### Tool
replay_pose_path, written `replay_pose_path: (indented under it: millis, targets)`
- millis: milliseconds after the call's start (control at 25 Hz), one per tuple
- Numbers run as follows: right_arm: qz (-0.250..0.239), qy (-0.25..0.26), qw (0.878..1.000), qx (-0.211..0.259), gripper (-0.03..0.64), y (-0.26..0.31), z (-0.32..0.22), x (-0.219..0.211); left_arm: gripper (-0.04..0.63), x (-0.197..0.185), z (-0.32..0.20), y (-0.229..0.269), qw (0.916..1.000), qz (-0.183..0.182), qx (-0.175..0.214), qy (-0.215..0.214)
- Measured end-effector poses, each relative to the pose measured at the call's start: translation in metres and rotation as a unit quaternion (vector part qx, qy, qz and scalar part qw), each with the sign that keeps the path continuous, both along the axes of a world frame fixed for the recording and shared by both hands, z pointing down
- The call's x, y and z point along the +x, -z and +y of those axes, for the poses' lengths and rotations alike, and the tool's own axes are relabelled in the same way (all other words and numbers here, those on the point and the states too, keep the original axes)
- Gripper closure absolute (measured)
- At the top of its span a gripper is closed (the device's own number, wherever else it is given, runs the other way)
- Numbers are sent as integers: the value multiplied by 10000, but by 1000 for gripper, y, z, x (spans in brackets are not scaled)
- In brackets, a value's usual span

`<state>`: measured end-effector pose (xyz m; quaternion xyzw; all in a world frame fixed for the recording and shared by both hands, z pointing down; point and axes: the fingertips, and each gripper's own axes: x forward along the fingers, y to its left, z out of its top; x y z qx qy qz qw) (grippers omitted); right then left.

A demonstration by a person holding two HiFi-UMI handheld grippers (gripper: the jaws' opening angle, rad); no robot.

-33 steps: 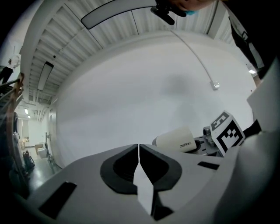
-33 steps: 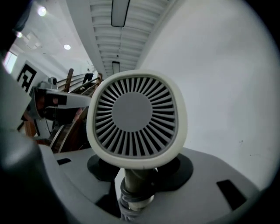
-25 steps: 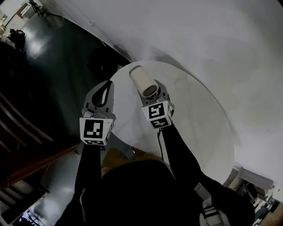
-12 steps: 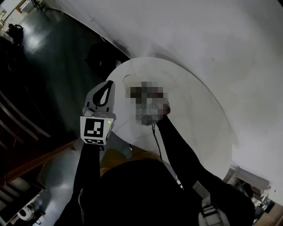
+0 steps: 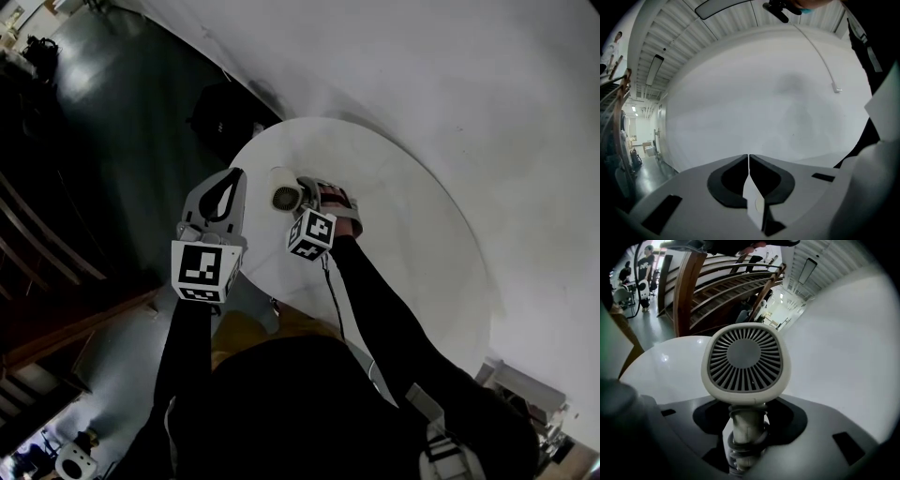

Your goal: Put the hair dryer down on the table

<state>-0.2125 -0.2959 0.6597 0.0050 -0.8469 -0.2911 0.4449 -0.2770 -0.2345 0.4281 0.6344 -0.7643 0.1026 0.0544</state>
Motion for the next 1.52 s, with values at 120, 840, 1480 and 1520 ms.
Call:
replay_pose_path:
  millis: [120, 840, 1480, 1520]
  targets:
    - [229, 56, 9997, 62, 394, -12, -1, 3, 574, 1, 2, -1, 10000, 5, -10, 14]
    - [624, 164, 9953, -728, 364, -19, 11, 8, 574, 8, -4, 0, 9999, -62, -55, -96]
    - [1671, 995, 9738, -1182, 319, -37, 48, 35, 572, 11, -9, -3, 9998, -18, -37, -218]
    - [1701, 1024, 9730, -1173, 318, -38, 49, 35, 572, 11, -9, -3, 9998, -7, -35, -216]
